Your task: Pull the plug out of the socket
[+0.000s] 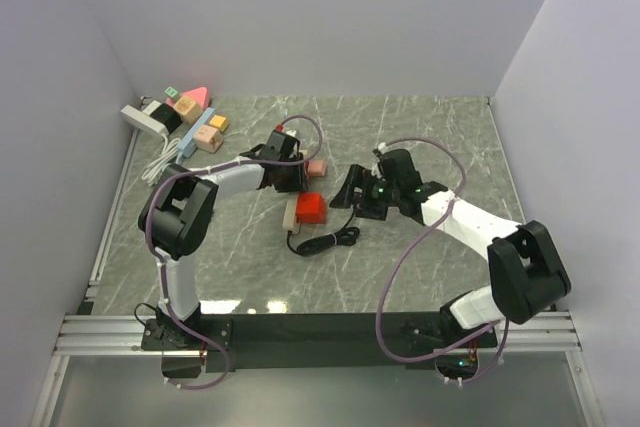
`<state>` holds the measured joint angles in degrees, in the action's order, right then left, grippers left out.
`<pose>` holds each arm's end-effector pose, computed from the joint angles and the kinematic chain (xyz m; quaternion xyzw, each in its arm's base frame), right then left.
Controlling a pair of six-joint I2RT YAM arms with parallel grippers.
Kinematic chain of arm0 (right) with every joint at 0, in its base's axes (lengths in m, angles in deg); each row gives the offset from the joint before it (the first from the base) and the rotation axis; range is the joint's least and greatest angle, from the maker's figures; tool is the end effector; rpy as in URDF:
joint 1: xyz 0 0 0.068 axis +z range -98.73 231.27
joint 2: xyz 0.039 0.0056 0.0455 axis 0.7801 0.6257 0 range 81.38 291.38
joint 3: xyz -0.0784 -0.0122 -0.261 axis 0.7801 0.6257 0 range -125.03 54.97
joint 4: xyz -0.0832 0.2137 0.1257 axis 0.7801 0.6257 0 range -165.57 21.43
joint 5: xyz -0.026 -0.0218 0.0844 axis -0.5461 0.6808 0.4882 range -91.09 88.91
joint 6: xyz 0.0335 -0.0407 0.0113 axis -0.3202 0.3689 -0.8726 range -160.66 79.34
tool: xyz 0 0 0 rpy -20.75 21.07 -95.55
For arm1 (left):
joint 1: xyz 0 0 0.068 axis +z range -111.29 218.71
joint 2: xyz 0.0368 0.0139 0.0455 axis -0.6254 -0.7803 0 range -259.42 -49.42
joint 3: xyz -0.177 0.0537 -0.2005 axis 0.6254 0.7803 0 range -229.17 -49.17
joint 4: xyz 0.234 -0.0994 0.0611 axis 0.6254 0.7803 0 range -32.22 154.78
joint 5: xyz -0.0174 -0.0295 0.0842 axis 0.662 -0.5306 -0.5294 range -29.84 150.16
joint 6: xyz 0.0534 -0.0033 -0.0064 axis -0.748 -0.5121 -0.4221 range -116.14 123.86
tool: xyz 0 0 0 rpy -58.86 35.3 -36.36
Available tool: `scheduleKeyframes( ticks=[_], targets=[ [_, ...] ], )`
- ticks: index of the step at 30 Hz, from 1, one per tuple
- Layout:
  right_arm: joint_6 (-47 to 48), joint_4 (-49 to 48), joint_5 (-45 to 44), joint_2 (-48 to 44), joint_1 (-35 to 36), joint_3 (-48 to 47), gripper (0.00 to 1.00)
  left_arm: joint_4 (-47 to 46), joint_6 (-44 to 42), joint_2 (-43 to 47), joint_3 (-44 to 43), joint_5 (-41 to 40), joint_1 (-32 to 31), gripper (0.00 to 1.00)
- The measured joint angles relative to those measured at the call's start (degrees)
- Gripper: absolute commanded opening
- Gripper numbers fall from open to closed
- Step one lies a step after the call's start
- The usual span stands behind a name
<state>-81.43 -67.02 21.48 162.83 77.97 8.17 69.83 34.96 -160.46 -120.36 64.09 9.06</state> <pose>0.2569 0.1445 0.2115 0.0331 0.9028 0.3656 0.2242 0.3541 -0.2045 0.1628 -0.0007 0.9447 -0.1929 0.2651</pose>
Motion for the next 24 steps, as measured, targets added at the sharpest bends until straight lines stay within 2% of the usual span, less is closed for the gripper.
scheduleKeyframes(
  ticks=[4, 11, 19, 22, 24],
  targets=[
    [0.13, 0.02, -0.28, 2.19, 2.34, -3.13, 1.00, -0.46, 4.70, 2.14, 2.16, 3.32, 0.31, 0.01],
    [1.11, 1.03, -1.05, 5.75, 3.06, -8.61, 1.00, -1.09, 9.31, 4.79, 2.73, 8.22, 0.33, 0.00],
    [0.55, 1.46, 0.74, 14.21, 3.78, -13.66, 0.98, -1.75, 11.85, 6.75, 3.48, 9.25, 0.33, 0.01],
    [-0.79, 1.11, 1.49, 14.51, 4.70, -13.79, 0.92, -1.60, 12.74, 7.26, 3.61, 8.74, 0.35, 0.01],
    [-1.66, 0.55, 2.25, 14.53, 5.31, -13.79, 0.84, -1.81, 13.40, 7.61, 3.61, 8.72, 0.35, 0.00]
  ],
)
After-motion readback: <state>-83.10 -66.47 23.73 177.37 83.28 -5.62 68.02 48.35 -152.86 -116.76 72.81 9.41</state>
